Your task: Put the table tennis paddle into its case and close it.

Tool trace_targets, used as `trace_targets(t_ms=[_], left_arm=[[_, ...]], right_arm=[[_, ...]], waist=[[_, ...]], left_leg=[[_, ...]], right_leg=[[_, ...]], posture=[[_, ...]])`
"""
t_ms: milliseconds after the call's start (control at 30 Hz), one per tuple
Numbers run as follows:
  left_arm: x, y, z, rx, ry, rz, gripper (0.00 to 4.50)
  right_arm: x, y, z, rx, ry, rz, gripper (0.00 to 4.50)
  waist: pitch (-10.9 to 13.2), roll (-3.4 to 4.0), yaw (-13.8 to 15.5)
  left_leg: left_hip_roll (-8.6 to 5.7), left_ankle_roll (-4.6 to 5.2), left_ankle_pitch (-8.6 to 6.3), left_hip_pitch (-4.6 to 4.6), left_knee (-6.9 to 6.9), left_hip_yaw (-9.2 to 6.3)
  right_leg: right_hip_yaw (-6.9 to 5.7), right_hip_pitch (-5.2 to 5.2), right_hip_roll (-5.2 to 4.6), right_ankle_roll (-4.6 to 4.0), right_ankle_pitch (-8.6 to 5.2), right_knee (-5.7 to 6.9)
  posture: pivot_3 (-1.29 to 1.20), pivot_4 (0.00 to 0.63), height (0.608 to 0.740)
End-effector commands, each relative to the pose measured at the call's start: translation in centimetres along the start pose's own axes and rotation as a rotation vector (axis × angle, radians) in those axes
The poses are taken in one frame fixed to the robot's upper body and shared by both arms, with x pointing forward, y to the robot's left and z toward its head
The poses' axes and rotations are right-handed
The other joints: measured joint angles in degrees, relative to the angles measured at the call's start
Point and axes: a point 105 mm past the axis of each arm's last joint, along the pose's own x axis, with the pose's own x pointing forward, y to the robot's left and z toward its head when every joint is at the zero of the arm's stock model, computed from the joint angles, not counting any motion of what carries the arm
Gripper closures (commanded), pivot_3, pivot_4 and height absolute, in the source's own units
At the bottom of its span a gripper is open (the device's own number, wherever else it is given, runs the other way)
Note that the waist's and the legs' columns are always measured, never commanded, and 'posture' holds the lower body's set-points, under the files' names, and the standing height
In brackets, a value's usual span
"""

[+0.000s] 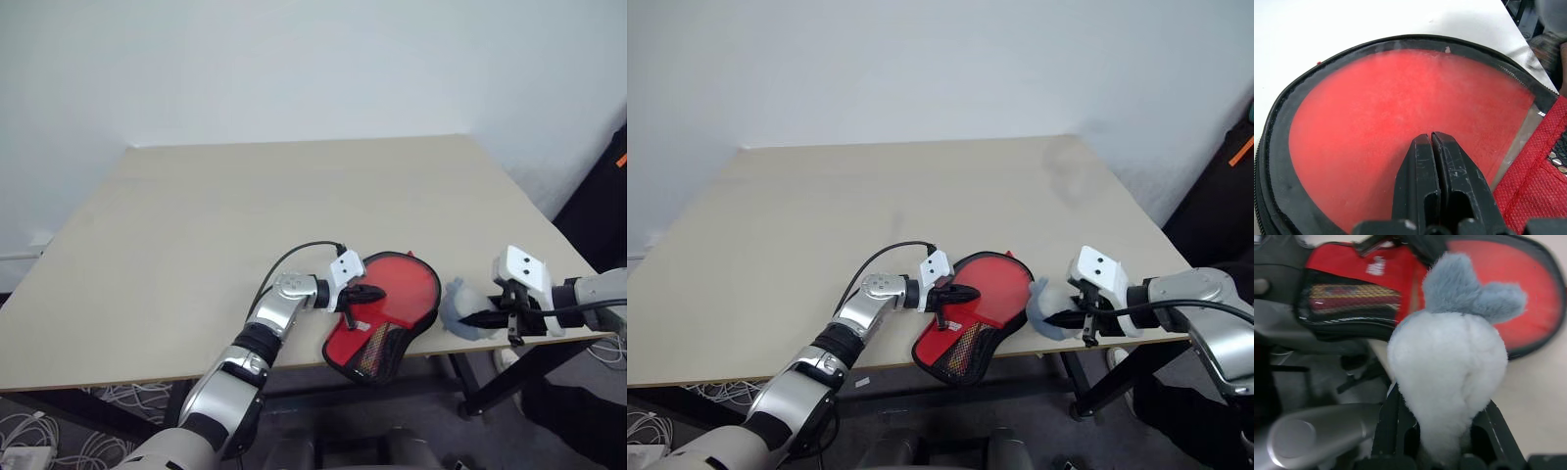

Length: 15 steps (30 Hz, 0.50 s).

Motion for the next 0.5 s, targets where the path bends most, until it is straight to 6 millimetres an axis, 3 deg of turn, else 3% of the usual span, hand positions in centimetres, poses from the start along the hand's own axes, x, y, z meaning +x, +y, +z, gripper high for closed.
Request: trace_targets(t_ms=[33, 333, 500], left_arm=[[0.0, -0.7, -2.7, -0.046, 0.105, -0.020, 4.50], [-0.2, -0.6, -2.1, -0.047, 0.090, -0.019, 4.50], [-0.6, -0.3, -0.9, -0.044, 0.067, -0.028, 4.50]], right_arm=[[0.3, 1.9, 1.2, -0.047, -0.034, 0.047, 4.05], [2.6, 6.4, -0.3, -0.030, -0.010, 0.143, 4.05], [3.6, 8.9, 0.1, -0.028, -0.044, 0.198, 4.05]], waist=[[0.00, -0.03, 0.02], [0.02, -0.26, 0.03], [0.05, -0.40, 0.01]], left_leg=[[0.00, 0.00, 0.00, 0.00, 0.00, 0.00], [0.03, -0.01, -0.01, -0.01, 0.00, -0.02], [0.05, -0.01, -0.01, -0.02, 0.00, -0.02]], right_leg=[[0.00, 0.00, 0.00, 0.00, 0.00, 0.00], [-0.04, -0.01, -0.01, 0.01, -0.01, -0.01], [-0.05, -0.03, -0.01, 0.01, -0.01, -0.01]], posture=[[0.00, 0.000, 0.740], [0.00, 0.000, 0.740], [0.00, 0.000, 0.740]])
